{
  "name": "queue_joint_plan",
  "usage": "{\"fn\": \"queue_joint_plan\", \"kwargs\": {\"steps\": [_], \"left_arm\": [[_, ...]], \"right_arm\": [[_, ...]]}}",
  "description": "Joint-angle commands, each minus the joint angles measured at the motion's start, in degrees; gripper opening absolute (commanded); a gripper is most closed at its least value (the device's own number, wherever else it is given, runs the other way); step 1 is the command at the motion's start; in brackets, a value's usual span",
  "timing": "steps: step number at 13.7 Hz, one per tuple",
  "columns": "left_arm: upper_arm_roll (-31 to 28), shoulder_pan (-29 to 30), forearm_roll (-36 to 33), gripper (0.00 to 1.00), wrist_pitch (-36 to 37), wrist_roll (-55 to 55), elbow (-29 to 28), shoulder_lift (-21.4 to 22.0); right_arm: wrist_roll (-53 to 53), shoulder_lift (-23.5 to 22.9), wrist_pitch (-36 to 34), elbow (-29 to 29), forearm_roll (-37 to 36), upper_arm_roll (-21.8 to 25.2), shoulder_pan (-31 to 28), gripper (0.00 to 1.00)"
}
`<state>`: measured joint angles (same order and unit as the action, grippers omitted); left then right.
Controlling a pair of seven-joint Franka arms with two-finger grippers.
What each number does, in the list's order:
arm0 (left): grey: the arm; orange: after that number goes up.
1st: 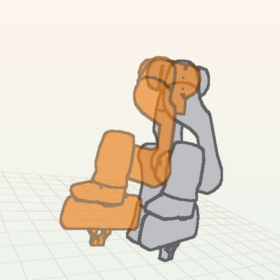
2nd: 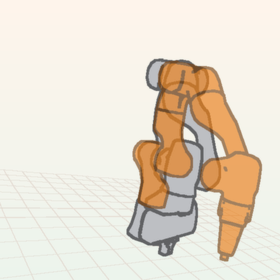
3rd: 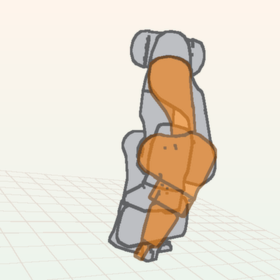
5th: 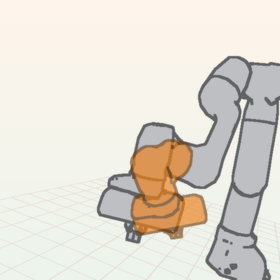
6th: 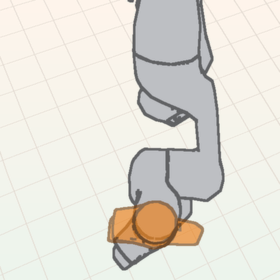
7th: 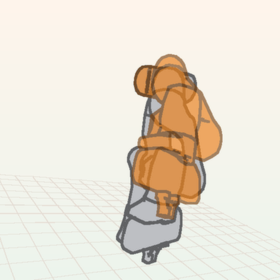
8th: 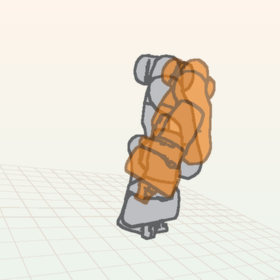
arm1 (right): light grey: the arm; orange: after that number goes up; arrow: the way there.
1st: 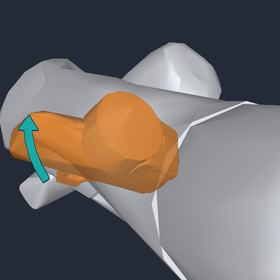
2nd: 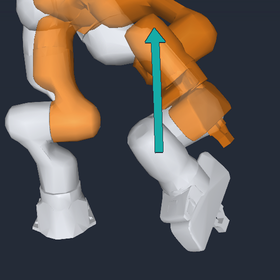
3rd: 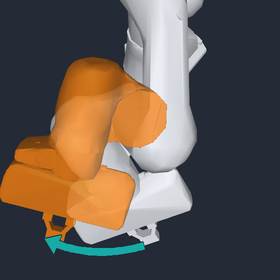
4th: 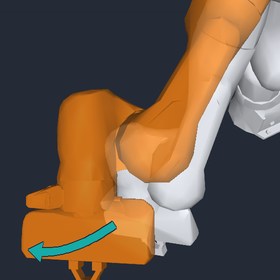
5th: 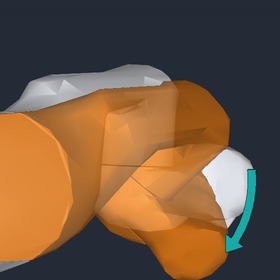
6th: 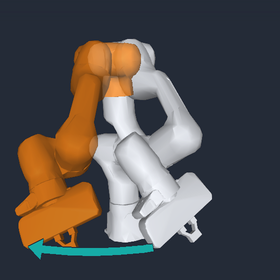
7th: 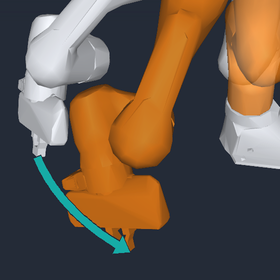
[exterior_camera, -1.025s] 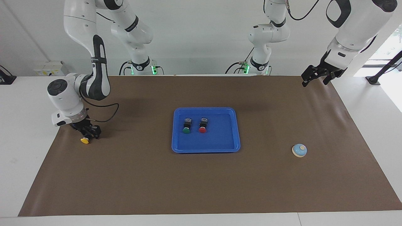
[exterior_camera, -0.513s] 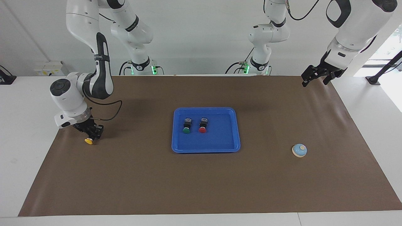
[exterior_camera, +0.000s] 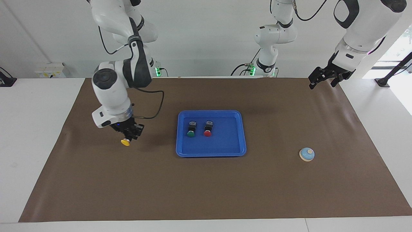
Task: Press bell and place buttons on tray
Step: 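Grasp the yellow button with the right gripper and lift, then place the yellow button in the tray beside the red one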
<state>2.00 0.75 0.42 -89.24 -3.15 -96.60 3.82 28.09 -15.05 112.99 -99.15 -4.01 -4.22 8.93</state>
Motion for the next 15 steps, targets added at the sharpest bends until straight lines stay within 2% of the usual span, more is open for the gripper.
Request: {"fn": "queue_joint_plan", "kwargs": {"steps": [1,5,6,10,13,15], "left_arm": [[-0.15,0.12,0.81,1.0,0.91,-0.63,0.44,0.13],[-0.15,0.12,0.81,1.0,0.91,-0.63,0.44,0.13],[-0.15,0.12,0.81,1.0,0.91,-0.63,0.44,0.13],[-0.15,0.04,0.81,1.0,0.91,-0.63,0.44,0.13],[-0.15,0.12,0.81,1.0,0.91,-0.63,0.44,0.13],[-0.15,0.04,0.81,1.0,0.91,-0.63,0.36,0.13]], "right_arm": [[7.9,-4.1,-6.01,8.16,3.47,0.26,7.56,0.0],[20.12,-12.26,-7.61,18.0,3.84,0.26,20.22,0.0],[23.03,-14.11,-7.17,18.98,3.66,0.26,22.16,0.0],[23.41,-17.38,1.78,17.94,3.66,0.26,26.66,0.0],[20.7,-19.58,4.08,17.41,3.13,0.26,27.89,0.0],[20.25,-19.58,8.11,14.08,3.04,0.18,28.68,0.0]]}}
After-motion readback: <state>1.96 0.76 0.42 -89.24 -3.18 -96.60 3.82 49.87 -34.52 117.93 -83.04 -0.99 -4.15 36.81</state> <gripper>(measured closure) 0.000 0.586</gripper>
